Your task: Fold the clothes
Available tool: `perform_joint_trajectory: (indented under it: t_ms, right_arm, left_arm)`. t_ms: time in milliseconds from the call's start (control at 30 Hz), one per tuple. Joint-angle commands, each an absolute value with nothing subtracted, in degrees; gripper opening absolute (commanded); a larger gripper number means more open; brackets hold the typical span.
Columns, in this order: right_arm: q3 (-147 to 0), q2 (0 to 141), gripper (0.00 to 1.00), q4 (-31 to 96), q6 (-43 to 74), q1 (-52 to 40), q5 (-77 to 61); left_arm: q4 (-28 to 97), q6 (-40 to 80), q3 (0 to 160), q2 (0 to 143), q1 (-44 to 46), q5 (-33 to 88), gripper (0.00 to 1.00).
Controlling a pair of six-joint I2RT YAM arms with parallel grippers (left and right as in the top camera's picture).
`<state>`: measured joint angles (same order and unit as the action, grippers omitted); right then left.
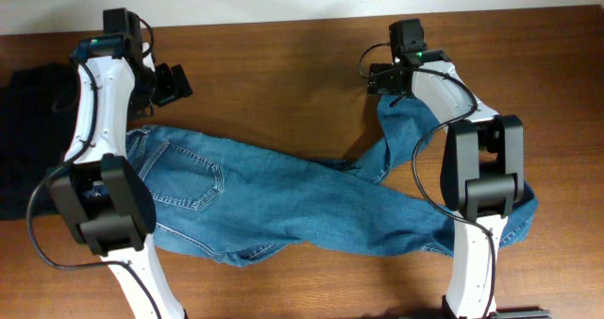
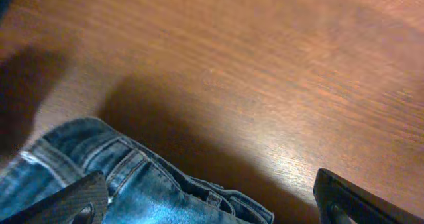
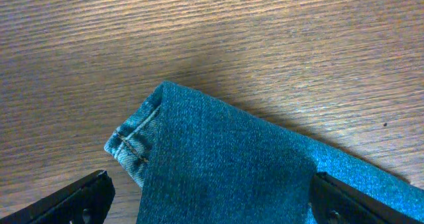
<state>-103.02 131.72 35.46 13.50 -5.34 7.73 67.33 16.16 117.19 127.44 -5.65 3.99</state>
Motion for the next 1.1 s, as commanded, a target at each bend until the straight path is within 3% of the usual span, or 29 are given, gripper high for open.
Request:
perform_joint_trajectory:
  t_ms: [0, 233, 267, 367, 433, 500, 567, 667, 700, 1067]
  right_arm:
    - [-102.7, 132.0, 0.99, 35.3, 14.0, -5.7, 8.9]
    - [-102.6, 132.0, 0.99, 35.1, 14.0, -5.7, 8.9]
    - [-102.5, 132.1, 0.99, 35.1, 14.0, -5.7, 8.9]
    - [-102.5, 132.5, 0.99, 35.1, 14.0, -5.7, 8.9]
    - [-102.2, 132.6, 0.96, 35.1, 14.0, -5.7, 8.9]
    - [-102.2, 132.6, 0.88, 35.1, 13.9, -5.7, 8.9]
    - [-102.2, 132.6, 0.7, 35.1, 13.8, -5.6, 9.7]
    - [-102.6, 132.2, 0.15, 35.4, 12.6, -5.6, 11.6]
    - [-103.1, 132.0, 0.04, 35.8, 12.1, -5.6, 12.2]
    - [-117.3, 131.2, 0.04, 46.0, 11.2, -4.8, 12.1]
  left_arm:
    - [68.7, 20.1, 117.5, 131.7, -6.0, 3.1, 0.95]
    - [73.5, 25.3, 117.5, 132.6, -6.0, 1.2, 0.89]
    - [73.8, 25.3, 117.5, 132.6, -6.0, 1.2, 0.84]
    - [74.8, 25.3, 117.5, 132.6, -6.0, 1.3, 0.58]
    - [75.5, 25.3, 117.5, 132.6, -6.0, 1.3, 0.22]
    - [75.7, 25.3, 117.6, 132.6, -6.0, 2.0, 0.01]
    - [76.1, 25.3, 118.3, 132.6, -6.0, 4.2, 0.01]
    - [78.0, 25.2, 122.4, 132.6, -6.1, 7.7, 0.0]
    - [78.9, 25.3, 124.3, 132.6, -6.1, 7.9, 0.01]
    - [93.3, 25.2, 155.0, 132.6, -5.0, 7.7, 0.01]
